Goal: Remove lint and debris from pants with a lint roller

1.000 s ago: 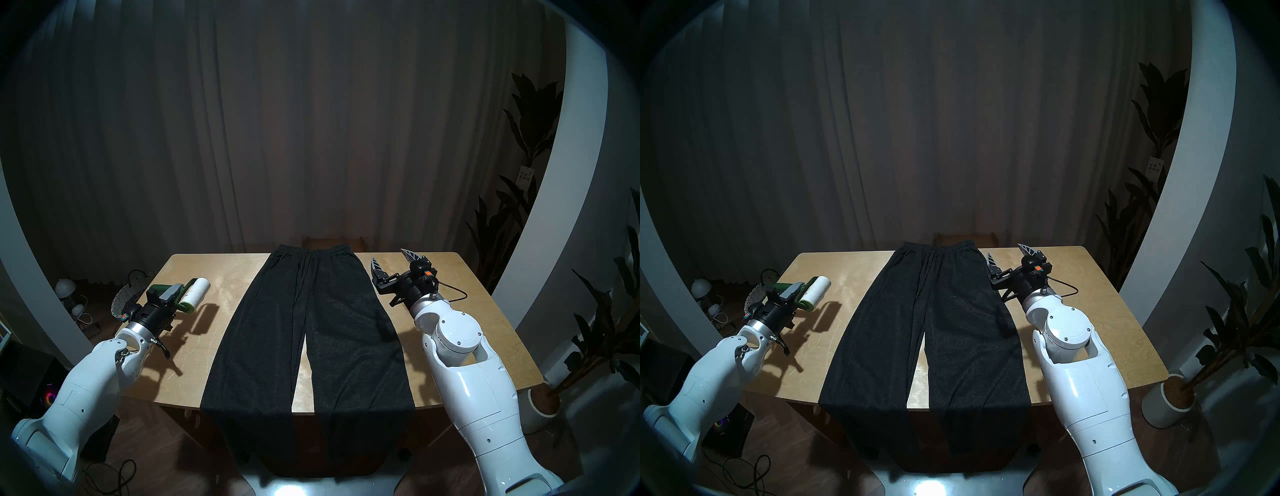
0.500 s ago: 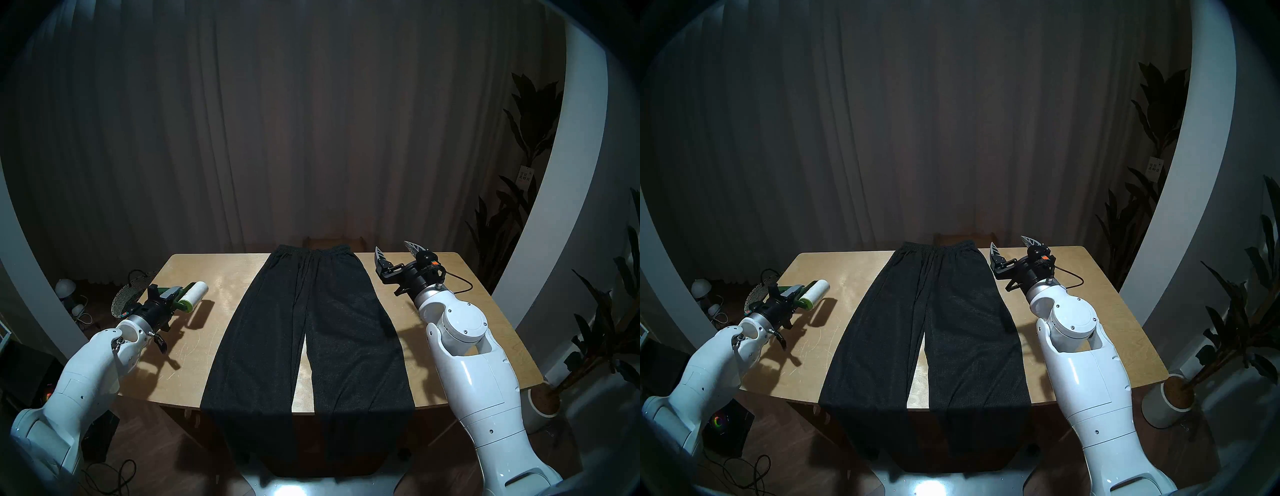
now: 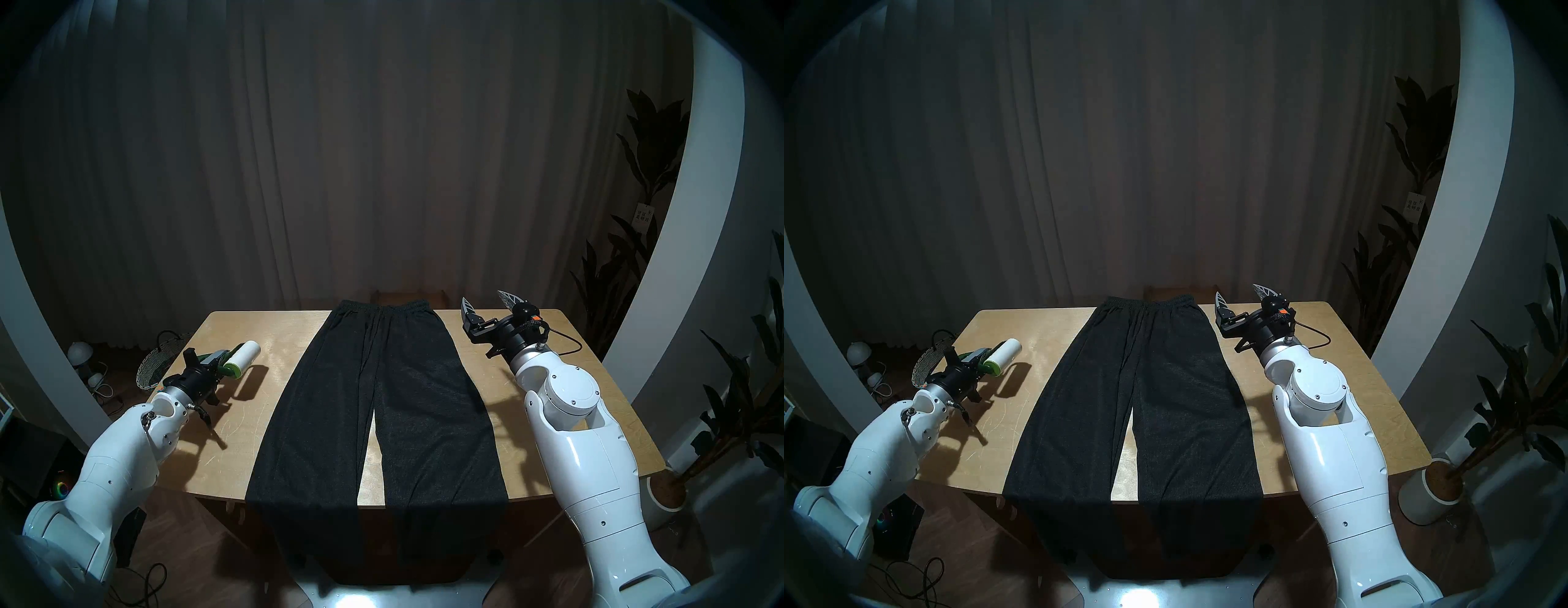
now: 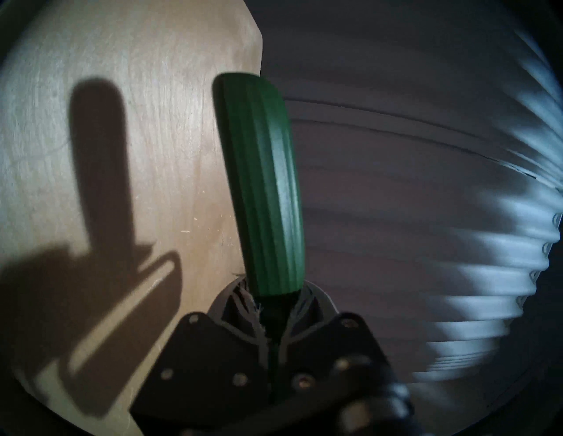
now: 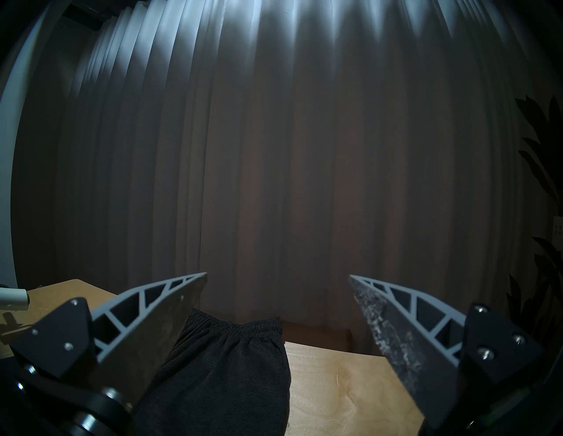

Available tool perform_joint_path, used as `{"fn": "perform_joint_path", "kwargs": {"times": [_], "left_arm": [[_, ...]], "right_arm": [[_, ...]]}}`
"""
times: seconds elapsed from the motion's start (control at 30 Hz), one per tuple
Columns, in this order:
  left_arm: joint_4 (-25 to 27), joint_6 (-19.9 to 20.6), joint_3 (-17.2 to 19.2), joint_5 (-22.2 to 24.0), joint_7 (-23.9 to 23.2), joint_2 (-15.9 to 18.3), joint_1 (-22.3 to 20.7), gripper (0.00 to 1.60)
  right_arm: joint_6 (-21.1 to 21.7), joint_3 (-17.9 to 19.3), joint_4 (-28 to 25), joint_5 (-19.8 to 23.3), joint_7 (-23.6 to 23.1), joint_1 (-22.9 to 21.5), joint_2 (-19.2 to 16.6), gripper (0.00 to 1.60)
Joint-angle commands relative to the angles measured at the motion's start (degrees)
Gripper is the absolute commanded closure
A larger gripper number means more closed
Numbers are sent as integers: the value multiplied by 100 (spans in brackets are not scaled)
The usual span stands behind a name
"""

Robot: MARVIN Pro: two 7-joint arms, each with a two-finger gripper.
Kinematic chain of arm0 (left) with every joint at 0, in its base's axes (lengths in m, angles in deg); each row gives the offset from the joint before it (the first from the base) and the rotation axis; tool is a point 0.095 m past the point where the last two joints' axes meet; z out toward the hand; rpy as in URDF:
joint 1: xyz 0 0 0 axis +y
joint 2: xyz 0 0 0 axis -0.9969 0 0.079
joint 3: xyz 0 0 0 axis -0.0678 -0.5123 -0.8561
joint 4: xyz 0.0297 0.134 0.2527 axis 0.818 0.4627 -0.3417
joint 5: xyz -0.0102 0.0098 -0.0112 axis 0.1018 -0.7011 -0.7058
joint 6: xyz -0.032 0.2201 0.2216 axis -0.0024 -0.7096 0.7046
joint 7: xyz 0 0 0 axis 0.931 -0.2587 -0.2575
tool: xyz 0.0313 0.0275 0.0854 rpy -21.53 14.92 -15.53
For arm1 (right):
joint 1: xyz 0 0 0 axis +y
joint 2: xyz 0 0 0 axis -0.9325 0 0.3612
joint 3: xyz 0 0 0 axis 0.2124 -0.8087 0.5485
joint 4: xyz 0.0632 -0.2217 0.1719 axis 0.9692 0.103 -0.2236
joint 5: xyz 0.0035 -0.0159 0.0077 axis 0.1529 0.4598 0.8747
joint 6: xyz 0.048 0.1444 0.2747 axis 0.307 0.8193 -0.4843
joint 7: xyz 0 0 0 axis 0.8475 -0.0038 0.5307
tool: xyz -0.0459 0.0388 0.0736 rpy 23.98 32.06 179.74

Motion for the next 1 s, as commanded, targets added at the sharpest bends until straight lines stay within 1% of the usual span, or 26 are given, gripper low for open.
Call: {"fn": "perform_joint_path", "kwargs": {"times": [0.0, 0.03, 0.1, 0.13, 0.27, 0.3, 0.33, 0.4, 0.43, 0.47, 0.5, 0.73, 0.83, 0.9, 0.93, 0.97], "left_arm": [[54, -220, 15, -50, 365, 118, -282, 160], [76, -251, 35, -12, 479, 119, -278, 160], [112, -364, -3, -148, 474, 155, -271, 160], [146, -366, 14, -102, 584, 177, -262, 160], [257, -374, 64, -69, 781, 250, -230, 160], [283, -314, 84, 14, 955, 277, -229, 160], [295, -329, 69, -29, 984, 300, -220, 160], [283, -276, 131, 124, 1199, 280, -217, 160], [287, -346, 85, 15, 1228, 301, -221, 160], [248, -229, 160, 220, 1376, 262, -232, 160], [262, -279, 154, 199, 1419, 268, -233, 160], [162, -186, 140, 264, 1726, 240, -344, 160], [65, -28, 162, 393, 1884, 216, -427, 160], [17, 36, 215, 559, 2056, 188, -473, 160], [-6, 48, 171, 488, 2075, 208, -509, 160], [-79, 149, 244, 724, 2277, 164, -552, 160]], "right_arm": [[-152, -20, -75, -87, 0, -95, -20, 0], [-158, -16, -71, -98, 1, -95, -14, 0], [-164, -8, -67, -109, -2, -94, -4, 0], [-165, -3, -65, -117, 1, -93, 2, 0], [-169, 13, -49, -128, -5, -96, 19, 0], [-178, 19, -35, -128, -2, -99, 27, 0], [-188, 24, -17, -127, -3, -106, 33, 0], [-213, 32, 13, -132, -4, -114, 45, 0], [-223, 35, 20, -137, -5, -119, 51, 0], [-225, 38, 19, -142, -4, -123, 59, 0], [-226, 39, 19, -145, -5, -125, 61, 0], [-245, 64, 43, -155, 6, -127, 72, 0], [-261, 77, 67, -155, 10, -126, 62, 0], [-262, 84, 67, -153, 13, -127, 61, 0], [-264, 87, 67, -153, 15, -127, 60, 0], [-264, 92, 71, -151, 19, -130, 62, 0]]}}
